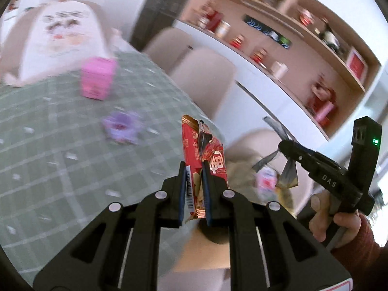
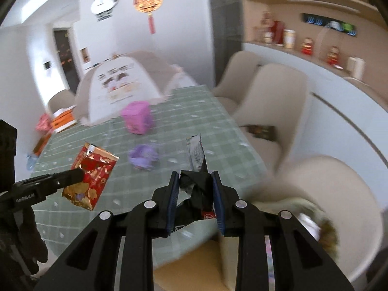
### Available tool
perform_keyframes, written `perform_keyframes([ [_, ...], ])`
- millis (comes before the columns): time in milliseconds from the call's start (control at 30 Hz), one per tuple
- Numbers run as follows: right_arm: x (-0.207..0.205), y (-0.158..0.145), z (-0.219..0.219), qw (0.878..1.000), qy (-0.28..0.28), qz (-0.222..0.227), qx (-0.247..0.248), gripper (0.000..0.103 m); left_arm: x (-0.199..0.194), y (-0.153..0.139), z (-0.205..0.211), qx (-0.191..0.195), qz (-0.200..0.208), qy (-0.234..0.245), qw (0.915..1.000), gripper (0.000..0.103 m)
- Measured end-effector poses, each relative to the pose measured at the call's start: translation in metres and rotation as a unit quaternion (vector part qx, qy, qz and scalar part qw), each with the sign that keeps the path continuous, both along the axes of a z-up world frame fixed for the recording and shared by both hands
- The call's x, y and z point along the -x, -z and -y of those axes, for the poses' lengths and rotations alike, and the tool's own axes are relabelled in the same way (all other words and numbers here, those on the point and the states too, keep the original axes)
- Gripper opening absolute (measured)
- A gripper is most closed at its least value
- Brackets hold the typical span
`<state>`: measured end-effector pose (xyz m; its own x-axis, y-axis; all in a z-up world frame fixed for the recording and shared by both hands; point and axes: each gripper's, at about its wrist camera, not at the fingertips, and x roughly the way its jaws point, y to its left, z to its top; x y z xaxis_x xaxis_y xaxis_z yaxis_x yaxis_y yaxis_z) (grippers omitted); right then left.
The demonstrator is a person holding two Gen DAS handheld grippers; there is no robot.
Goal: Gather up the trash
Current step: 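Carry the red snack bag and black cable to the bin and release both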
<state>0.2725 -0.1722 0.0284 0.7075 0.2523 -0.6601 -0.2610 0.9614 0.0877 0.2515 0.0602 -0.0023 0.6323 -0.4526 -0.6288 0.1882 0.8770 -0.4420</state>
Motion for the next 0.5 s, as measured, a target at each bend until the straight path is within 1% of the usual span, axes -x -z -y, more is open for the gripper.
perform_keyframes([
  [67,0.013,-0.001,0.032,1.0,0.024,0.005,0.003,0.026,-0.005,0.005,0.038,0.01,-0.012,0.04,0.9991,0.012],
  [133,0.025,-0.002,0.064,0.999,0.05,0.009,0.006,0.026,-0.008,0.01,0.075,0.013,-0.017,0.077,0.9968,0.012],
  [200,0.036,-0.002,0.092,0.997,0.075,0.01,0.007,0.026,-0.013,0.016,0.11,0.014,-0.02,0.111,0.9935,0.012],
  [267,0.045,-0.001,0.12,0.995,0.101,0.011,0.004,0.026,-0.022,0.025,0.149,0.014,-0.028,0.15,0.9882,0.012],
  [367,0.059,0.004,0.154,0.991,0.133,0.008,0.0,0.026,-0.031,0.039,0.199,0.003,-0.039,0.182,0.9826,0.012],
  [400,0.063,0.006,0.166,0.99,0.144,0.007,-0.002,0.026,-0.033,0.042,0.209,-0.001,-0.042,0.187,0.9814,0.012],
  [433,0.065,0.008,0.172,0.989,0.15,0.007,-0.002,0.026,-0.036,0.047,0.226,-0.005,-0.046,0.197,0.9793,0.012],
  [500,0.071,0.011,0.187,0.987,0.163,0.006,-0.004,0.026,-0.039,0.051,0.241,-0.01,-0.047,0.205,0.9775,0.012],
])
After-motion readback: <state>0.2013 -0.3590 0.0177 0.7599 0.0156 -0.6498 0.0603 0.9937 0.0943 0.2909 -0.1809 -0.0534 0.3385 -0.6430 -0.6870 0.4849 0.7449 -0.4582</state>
